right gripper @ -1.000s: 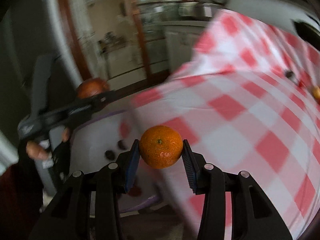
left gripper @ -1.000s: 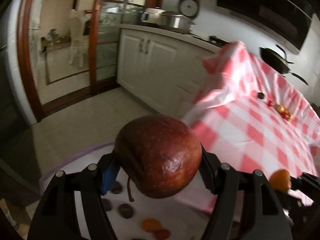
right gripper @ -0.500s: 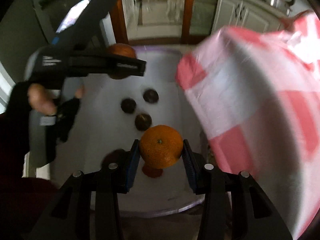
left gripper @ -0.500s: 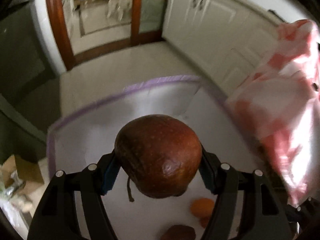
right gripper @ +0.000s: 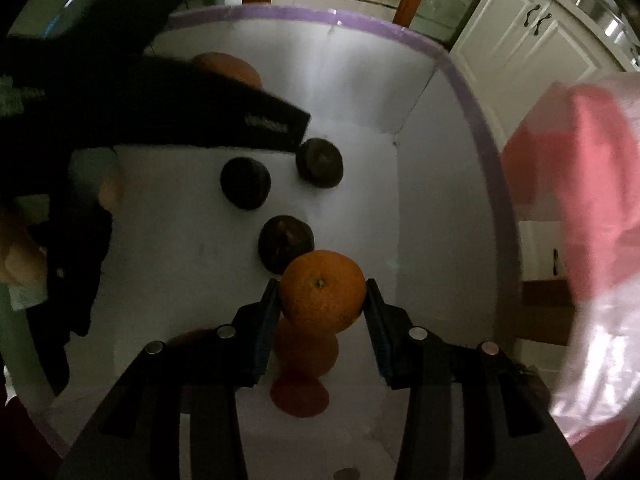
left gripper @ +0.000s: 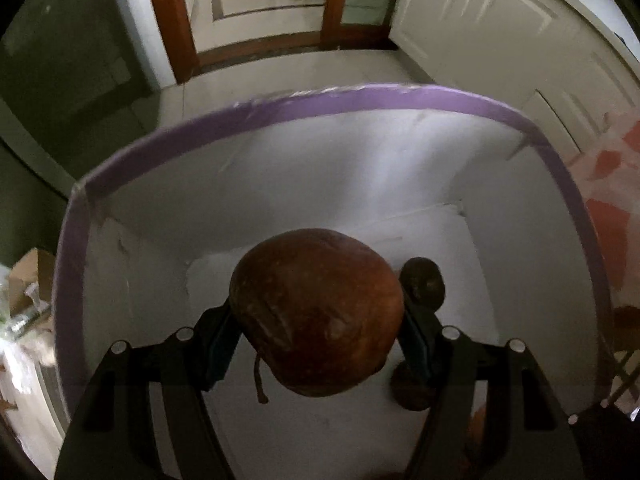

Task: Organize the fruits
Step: 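Open the left tool to drop the apple while the right tool drops the orange, then move both open tools back over the fruits on the table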

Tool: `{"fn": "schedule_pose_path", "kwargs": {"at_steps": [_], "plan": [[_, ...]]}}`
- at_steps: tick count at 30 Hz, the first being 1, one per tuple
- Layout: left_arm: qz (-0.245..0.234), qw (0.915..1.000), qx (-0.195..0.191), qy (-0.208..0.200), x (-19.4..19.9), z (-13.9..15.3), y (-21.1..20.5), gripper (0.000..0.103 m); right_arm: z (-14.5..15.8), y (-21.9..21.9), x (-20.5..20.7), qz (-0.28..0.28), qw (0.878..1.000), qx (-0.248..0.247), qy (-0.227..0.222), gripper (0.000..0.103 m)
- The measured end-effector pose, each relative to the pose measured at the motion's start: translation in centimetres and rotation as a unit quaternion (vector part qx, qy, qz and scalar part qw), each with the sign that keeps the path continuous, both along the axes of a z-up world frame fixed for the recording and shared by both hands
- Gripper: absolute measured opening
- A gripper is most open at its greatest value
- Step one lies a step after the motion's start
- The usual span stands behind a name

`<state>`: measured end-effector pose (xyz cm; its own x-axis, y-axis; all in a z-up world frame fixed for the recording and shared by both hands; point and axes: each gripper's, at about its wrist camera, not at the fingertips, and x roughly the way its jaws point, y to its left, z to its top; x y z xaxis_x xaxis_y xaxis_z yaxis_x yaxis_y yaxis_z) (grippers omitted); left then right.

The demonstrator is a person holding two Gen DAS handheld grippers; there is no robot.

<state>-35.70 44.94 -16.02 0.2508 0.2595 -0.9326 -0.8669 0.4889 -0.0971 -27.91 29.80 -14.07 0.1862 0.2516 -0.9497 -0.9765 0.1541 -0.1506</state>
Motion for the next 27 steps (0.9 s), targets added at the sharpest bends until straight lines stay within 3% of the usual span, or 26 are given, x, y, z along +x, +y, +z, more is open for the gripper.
{"fn": "schedule_pose_path", "kwargs": {"at_steps": [7,10,12,16,20,27], "plan": [[0.009,0.9998,-0.019,0.002,0.1,-0.7,0.5,0.070,0.1,0.4,1.0,-0.008,1.000,0.003,0.004,0.044],[0.006,0.9998,-0.018,0.005,0.2,-0.8,0.7,0.070,1.2,0.2,0.8,-0.008,1.000,0.024,0.000,0.066],[0.008,0.9998,-0.016,0.006,0.2,-1.0,0.9,0.072,1.8,0.1,0.8,-0.004,1.000,0.030,0.006,0.071],[0.008,0.9984,0.055,0.003,0.8,0.7,0.0,0.086,2.5,-0.5,0.5,0.005,0.999,0.032,0.000,0.074],[-0.014,0.9941,0.107,0.007,1.8,2.6,-1.1,0.089,2.9,-1.7,0.1,0.010,0.999,0.042,0.005,0.075],[-0.017,0.9848,0.165,-0.053,2.6,7.8,-2.7,0.098,10.5,-5.8,-0.7,0.039,0.988,0.140,0.045,0.075]]}}
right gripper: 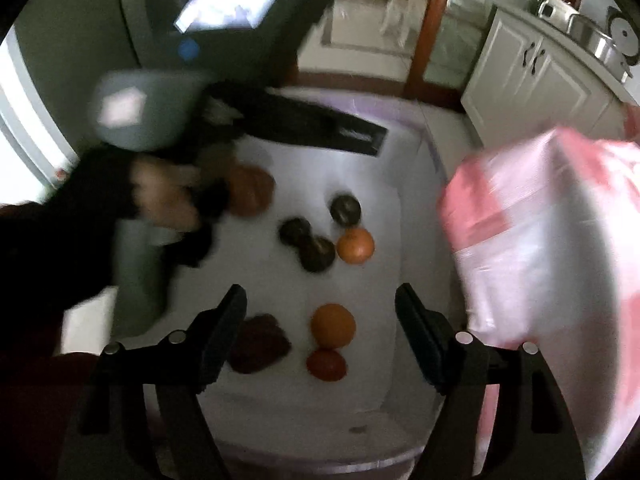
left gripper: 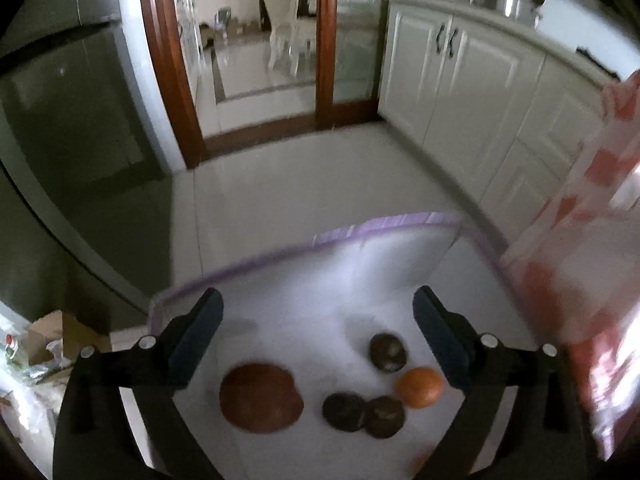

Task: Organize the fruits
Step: 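Move both open tools back over the fruits on the table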

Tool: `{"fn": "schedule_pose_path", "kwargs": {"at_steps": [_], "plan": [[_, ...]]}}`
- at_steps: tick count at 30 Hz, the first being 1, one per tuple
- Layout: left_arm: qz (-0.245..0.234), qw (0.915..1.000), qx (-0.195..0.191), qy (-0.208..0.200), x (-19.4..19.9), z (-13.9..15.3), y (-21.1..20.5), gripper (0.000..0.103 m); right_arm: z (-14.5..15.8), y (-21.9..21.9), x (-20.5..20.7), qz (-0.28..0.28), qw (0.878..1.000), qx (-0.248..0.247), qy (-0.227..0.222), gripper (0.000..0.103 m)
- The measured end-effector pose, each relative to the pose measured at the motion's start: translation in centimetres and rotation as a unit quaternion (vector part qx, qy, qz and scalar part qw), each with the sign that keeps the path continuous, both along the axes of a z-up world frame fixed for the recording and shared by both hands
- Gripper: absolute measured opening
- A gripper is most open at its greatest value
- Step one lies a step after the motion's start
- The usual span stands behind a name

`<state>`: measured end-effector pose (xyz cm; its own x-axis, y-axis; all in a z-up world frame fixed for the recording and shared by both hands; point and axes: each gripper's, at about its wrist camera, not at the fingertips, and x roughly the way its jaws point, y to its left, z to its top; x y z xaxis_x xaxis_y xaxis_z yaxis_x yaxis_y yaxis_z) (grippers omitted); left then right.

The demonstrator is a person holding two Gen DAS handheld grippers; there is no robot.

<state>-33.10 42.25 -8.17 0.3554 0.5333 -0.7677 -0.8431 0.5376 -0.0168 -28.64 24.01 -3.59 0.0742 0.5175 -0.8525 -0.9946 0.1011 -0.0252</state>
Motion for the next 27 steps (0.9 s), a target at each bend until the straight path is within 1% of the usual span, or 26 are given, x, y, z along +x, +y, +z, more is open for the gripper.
{"fn": "schedule_pose_path", "kwargs": {"at_steps": [2,4,7,10,11,13,14,17,19,20,21,22,23,24,26,27], "plan": [[-0.005,0.9996,0.022,-0.016,0.5,1.9,-0.6,0.099,2.7,-1.6,0.1,-0.003,0.999,0.036,0.008,0.077],[-0.011,0.9989,0.035,-0.028,0.8,3.2,-1.2,0.101,5.1,-3.5,0.6,-0.012,0.997,0.076,0.010,0.077],[-0.026,0.9972,0.052,-0.048,1.6,5.7,-2.9,0.101,8.9,-7.1,1.9,-0.049,0.989,0.137,0.002,0.081],[-0.050,0.9935,0.074,-0.070,2.5,8.2,-4.9,0.101,11.6,-11.4,4.2,-0.108,0.976,0.186,-0.014,0.083],[-0.063,0.9913,0.085,-0.078,2.9,9.2,-5.9,0.101,12.3,-13.4,5.4,-0.139,0.969,0.201,-0.023,0.085],[-0.082,0.9881,0.098,-0.086,4.0,10.5,-7.3,0.101,13.1,-16.3,6.9,-0.184,0.958,0.216,-0.041,0.086],[-0.091,0.9865,0.103,-0.089,4.6,11.1,-8.1,0.101,13.5,-18.4,8.1,-0.216,0.949,0.225,-0.054,0.087],[-0.133,0.9778,0.117,-0.113,6.8,13.5,-11.4,0.101,13.5,-23.0,10.8,-0.283,0.926,0.239,-0.071,0.087],[-0.165,0.9691,0.128,-0.131,9.0,15.2,-14.3,0.101,13.5,-26.4,12.9,-0.334,0.907,0.245,-0.078,0.087],[-0.190,0.9630,0.131,-0.139,10.5,16.1,-16.4,0.101,13.4,-28.6,14.2,-0.368,0.893,0.248,-0.078,0.087],[-0.210,0.9581,0.130,-0.145,11.6,16.6,-17.9,0.101,13.0,-29.7,15.1,-0.386,0.885,0.250,-0.077,0.087],[-0.232,0.9523,0.128,-0.152,13.1,17.2,-19.7,0.101,12.8,-31.2,16.1,-0.407,0.874,0.254,-0.073,0.087],[-0.253,0.9456,0.128,-0.160,14.9,17.8,-21.8,0.101,12.7,-33.1,17.3,-0.432,0.861,0.260,-0.067,0.087],[-0.268,0.9409,0.127,-0.163,16.6,18.1,-23.3,0.101,12.6,-34.4,18.3,-0.450,0.851,0.262,-0.063,0.087],[-0.300,0.9334,0.117,-0.158,20.2,18.3,-26.6,0.101,12.2,-36.3,19.9,-0.478,0.837,0.259,-0.058,0.087],[-0.322,0.9293,0.102,-0.150,22.9,18.1,-28.6,0.101,12.0,-37.7,20.9,-0.498,0.827,0.254,-0.058,0.087]]}}
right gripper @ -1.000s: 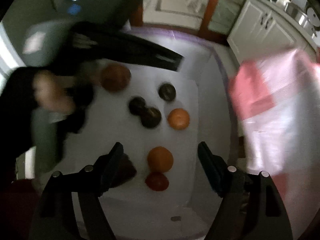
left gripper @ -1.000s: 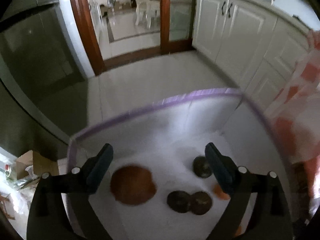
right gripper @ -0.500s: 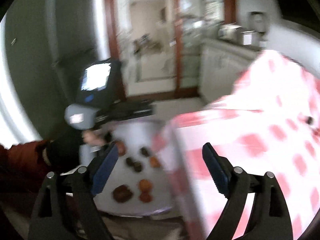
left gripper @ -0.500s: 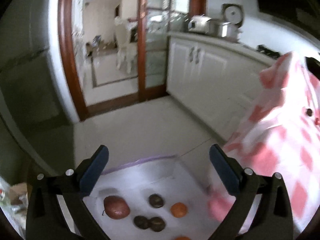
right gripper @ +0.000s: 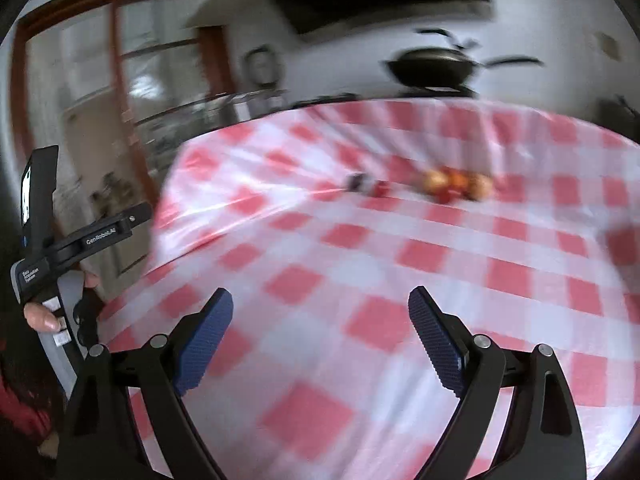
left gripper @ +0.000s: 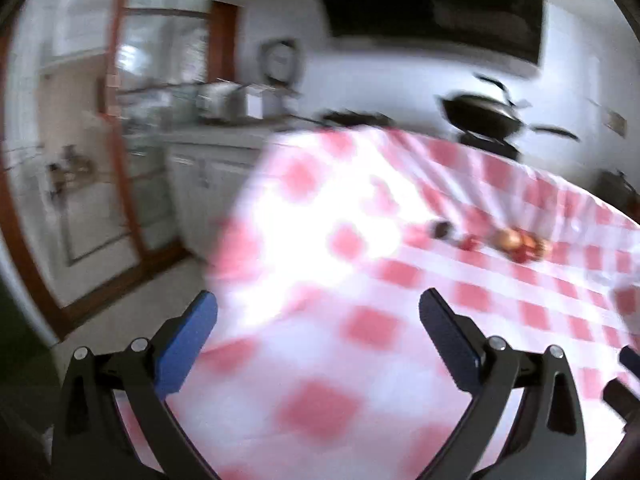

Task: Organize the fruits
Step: 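Move both open tools back over the fruits on the table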

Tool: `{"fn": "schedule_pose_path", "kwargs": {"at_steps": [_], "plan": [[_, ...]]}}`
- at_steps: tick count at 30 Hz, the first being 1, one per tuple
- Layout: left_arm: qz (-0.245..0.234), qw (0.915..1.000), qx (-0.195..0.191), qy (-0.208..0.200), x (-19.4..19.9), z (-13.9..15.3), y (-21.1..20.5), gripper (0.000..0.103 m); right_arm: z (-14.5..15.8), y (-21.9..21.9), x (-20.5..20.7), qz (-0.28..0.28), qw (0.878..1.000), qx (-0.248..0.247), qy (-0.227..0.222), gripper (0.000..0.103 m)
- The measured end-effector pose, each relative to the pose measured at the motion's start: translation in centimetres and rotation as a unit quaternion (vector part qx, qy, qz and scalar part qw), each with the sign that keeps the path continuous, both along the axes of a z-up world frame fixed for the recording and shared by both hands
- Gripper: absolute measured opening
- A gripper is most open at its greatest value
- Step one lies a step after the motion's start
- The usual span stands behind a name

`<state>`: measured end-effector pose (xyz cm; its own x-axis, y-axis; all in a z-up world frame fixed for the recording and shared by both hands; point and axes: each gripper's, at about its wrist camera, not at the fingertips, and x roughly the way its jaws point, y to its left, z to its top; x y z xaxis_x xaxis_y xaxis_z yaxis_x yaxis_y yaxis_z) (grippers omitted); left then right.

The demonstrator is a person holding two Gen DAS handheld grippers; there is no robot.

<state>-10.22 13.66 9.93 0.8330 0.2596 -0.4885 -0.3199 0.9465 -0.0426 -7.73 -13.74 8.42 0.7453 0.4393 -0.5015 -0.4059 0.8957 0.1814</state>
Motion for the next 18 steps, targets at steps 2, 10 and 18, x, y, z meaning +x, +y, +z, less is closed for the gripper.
{"fn": "schedule_pose_path", "kwargs": {"at_steps": [2,10,18], "plan": [[-0.022,0.9994,-0.003,0.028,5.0,-1.0,-3.6,0.101,-0.3,-2.1,2.3,-0.030,0.999,-0.004,0.013,0.087],[-0.035,0.9955,-0.039,0.079,19.1,-5.4,-11.9,0.101,-1.8,-9.3,8.2,-0.118,0.992,0.028,0.044,0.087],[-0.056,0.9899,-0.109,0.072,25.6,-6.7,-14.0,0.101,-2.6,-11.0,14.4,-0.163,0.985,0.012,0.056,0.080]]}}
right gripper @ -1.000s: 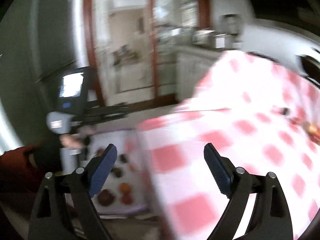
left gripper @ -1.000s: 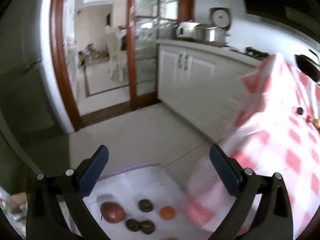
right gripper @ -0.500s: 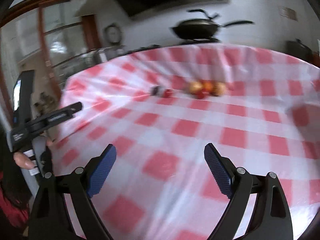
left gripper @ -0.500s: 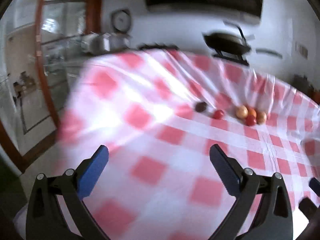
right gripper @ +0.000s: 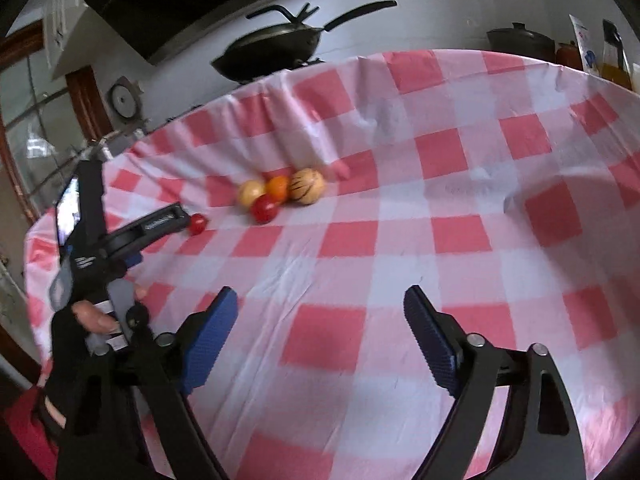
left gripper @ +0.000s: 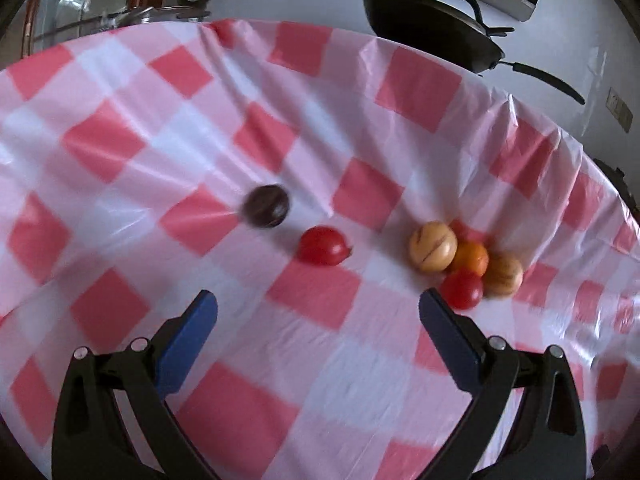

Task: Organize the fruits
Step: 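Move both open tools back over the fruits on the table, then grasp a yellow striped melon with the right tool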

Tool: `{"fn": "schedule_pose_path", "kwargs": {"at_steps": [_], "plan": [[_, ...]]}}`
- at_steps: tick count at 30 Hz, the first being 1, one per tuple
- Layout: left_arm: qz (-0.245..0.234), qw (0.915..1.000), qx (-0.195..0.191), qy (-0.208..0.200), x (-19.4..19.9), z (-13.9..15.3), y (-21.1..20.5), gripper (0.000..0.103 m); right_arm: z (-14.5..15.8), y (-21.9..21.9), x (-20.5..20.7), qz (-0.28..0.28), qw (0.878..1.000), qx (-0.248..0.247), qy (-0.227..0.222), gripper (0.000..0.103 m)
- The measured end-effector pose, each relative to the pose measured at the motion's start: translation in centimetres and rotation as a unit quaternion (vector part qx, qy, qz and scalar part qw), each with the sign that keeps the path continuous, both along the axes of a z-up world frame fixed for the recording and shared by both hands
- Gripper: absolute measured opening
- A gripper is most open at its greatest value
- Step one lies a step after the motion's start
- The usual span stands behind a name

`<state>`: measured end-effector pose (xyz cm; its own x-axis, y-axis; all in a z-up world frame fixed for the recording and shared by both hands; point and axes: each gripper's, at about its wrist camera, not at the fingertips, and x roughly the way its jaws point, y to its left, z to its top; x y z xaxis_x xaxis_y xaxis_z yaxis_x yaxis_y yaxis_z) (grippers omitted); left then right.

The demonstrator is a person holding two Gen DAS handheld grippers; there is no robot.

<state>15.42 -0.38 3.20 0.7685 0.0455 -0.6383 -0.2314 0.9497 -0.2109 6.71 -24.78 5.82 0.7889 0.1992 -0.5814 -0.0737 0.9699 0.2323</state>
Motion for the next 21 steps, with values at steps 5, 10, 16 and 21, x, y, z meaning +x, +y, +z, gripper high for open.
{"fn": "schedule_pose_path", "kwargs": {"at_steps": [5,10,16,21], "plan": [[-0.038,0.9976,-0.053,-0.022,0.0,-0.3,0.9,0.101,-1.0,1.9,6.8,0.005,0.999,-0.032,0.030,0.067],[-0.045,0.9951,-0.087,-0.016,0.1,-0.8,1.8,0.101,-1.8,4.3,12.7,0.021,0.996,-0.060,0.055,0.063],[-0.052,0.9943,-0.093,-0.012,0.3,-1.2,1.8,0.101,-2.3,6.4,17.5,0.018,0.991,-0.103,0.077,0.056],[-0.055,0.9938,-0.096,-0.010,0.3,-1.2,1.7,0.101,-2.7,7.0,19.5,0.017,0.987,-0.130,0.089,0.054]]}}
